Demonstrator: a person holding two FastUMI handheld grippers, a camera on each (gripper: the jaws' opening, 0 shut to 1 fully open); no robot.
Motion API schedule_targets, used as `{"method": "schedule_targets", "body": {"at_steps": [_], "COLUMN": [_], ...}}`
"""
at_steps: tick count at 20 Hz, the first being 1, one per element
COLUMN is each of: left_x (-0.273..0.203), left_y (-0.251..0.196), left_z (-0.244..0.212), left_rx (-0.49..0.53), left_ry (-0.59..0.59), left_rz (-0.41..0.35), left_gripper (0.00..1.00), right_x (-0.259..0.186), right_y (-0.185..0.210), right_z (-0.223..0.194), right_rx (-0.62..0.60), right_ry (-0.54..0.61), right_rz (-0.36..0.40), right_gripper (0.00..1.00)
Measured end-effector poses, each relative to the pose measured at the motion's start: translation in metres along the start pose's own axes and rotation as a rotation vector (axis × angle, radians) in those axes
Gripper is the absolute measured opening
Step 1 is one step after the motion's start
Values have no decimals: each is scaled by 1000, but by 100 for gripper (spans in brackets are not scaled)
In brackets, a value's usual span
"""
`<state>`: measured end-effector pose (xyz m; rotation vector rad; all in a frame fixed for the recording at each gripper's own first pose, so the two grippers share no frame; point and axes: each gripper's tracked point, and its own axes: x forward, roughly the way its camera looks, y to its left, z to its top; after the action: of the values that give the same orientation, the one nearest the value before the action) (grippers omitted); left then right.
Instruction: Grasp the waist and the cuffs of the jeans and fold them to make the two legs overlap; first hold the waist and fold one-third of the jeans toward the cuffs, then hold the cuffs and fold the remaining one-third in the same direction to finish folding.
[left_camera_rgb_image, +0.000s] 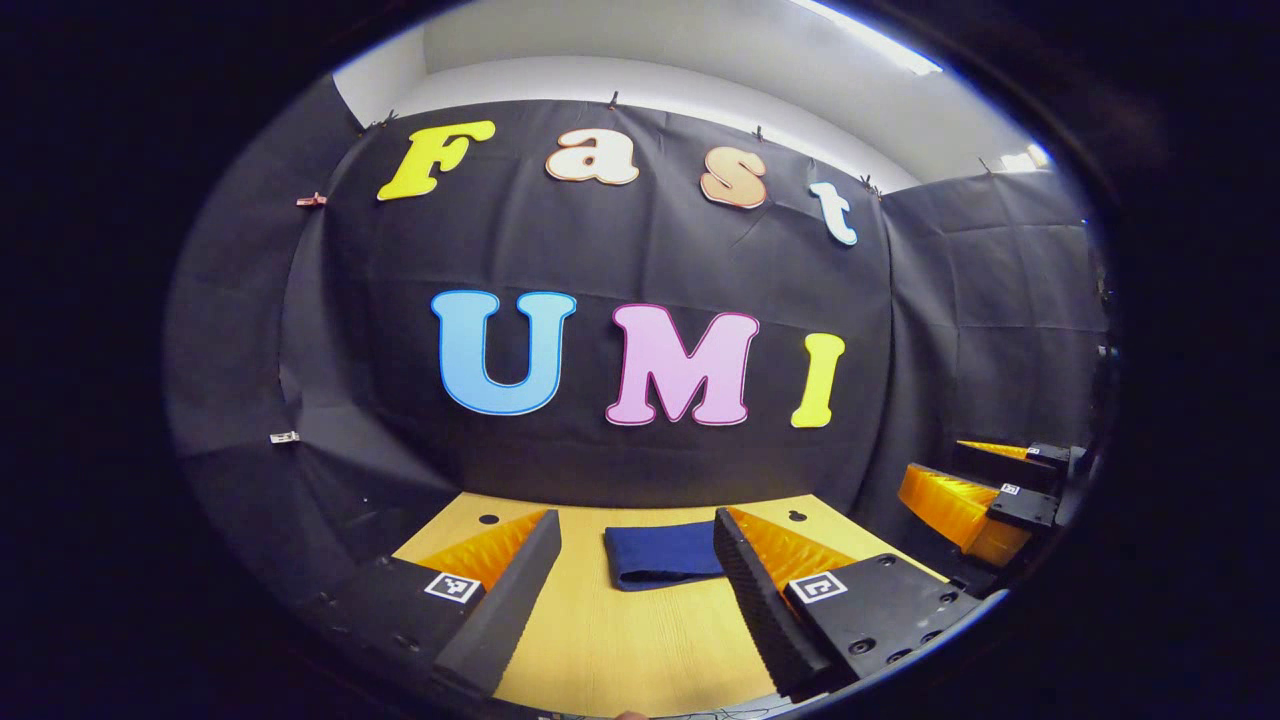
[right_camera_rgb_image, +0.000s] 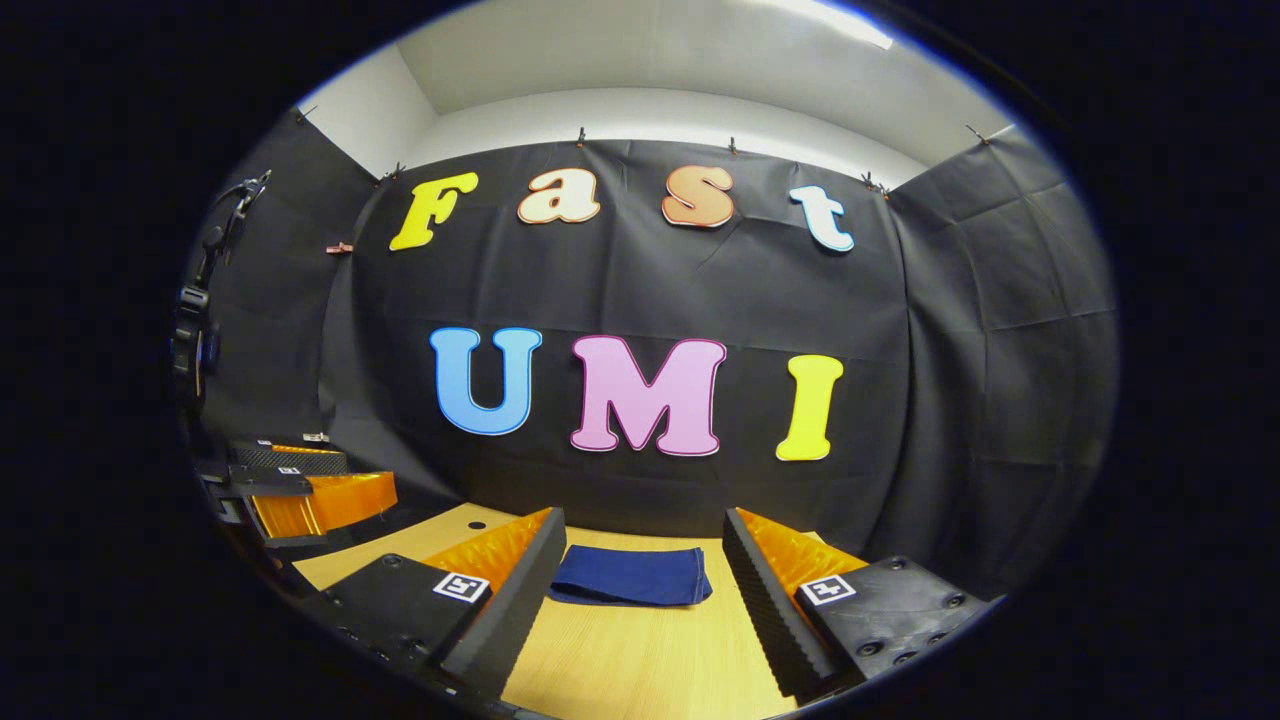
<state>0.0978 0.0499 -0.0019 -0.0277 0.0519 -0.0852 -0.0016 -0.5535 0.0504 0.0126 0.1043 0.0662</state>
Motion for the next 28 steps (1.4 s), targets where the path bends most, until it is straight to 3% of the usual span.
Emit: {"method": "schedule_targets", "body": {"at_steps": [2,3,4,8,11,12,14,19,21,22,28], "left_x": [7,10,12,9,5,6,5,19,22,23,30], "left_y": [-8,-10,-12,-30,-42,-47,-59,-59,-54,-52,-33], "left_z": [6,7,4,-13,-14,-15,-14,19,21,21,14], "left_rx": [-1,-2,-6,-54,-39,-32,-20,-11,-14,-19,25], "left_ry": [-9,-7,6,46,42,46,60,-1,-9,-10,-26], "left_rz": [15,33,57,106,131,138,117,80,78,72,63], "left_gripper": [92,96,96,96,96,96,96,96,92,96,96], "right_x": [4,5,4,-2,-6,-3,0,4,8,10,16], "right_y": [-10,-17,-24,-53,-67,-71,-68,-46,-42,-39,-32], "right_z": [6,8,4,-21,-27,-30,-45,-25,-23,-23,-26], "right_rx": [-5,-11,-10,27,51,61,85,71,45,47,46], "right_ry": [-3,-10,-3,43,42,47,98,51,39,41,47], "right_rz": [24,29,34,37,48,40,44,103,102,103,79], "right_gripper": [96,92,96,93,96,92,96,96,97,96,96]}}
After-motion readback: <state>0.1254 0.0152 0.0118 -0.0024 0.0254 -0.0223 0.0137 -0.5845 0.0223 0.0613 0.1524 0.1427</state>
